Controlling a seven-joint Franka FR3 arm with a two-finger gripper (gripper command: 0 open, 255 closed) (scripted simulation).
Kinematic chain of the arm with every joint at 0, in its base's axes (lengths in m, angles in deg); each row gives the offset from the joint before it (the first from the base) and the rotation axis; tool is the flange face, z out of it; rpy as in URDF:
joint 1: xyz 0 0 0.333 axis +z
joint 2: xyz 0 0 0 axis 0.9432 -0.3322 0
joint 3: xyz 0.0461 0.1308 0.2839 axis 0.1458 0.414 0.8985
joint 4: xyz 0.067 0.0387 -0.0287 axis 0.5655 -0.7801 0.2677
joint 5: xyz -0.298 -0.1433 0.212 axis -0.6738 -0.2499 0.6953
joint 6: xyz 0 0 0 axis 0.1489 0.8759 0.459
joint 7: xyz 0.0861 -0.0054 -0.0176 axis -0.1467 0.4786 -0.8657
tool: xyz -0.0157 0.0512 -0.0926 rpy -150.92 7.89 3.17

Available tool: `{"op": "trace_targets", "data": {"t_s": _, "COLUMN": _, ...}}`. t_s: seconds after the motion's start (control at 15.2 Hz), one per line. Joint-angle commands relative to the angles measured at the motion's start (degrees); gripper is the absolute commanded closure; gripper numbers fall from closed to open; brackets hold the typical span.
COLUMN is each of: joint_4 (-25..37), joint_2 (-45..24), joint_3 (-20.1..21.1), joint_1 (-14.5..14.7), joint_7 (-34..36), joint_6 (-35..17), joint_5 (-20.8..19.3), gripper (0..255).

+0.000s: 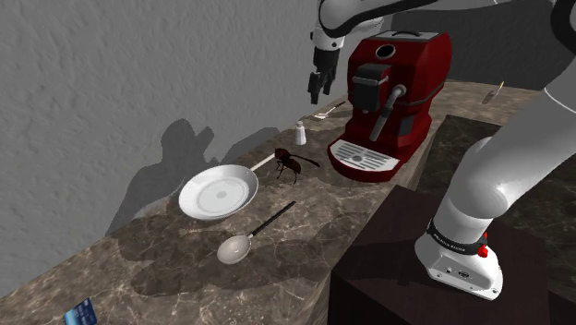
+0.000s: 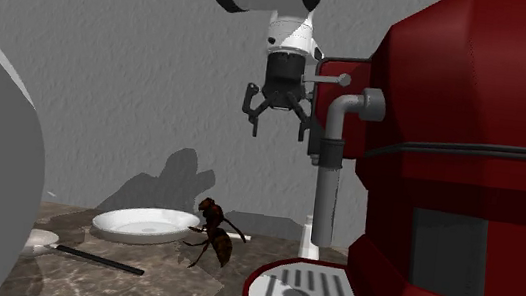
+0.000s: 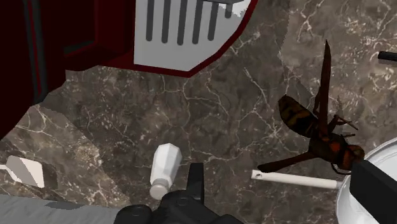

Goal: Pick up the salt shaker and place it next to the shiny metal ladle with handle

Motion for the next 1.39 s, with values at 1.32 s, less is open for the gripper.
{"op": "trace_targets", "data": {"t_s": 1.32, "joint_4": 28.41, "joint_2": -42.11, "joint_3": -2.17, "joint_1": -2.33, "joint_7": -2.03, "joint_6": -5.47, "joint_5": -7.41, "gripper": 0}}
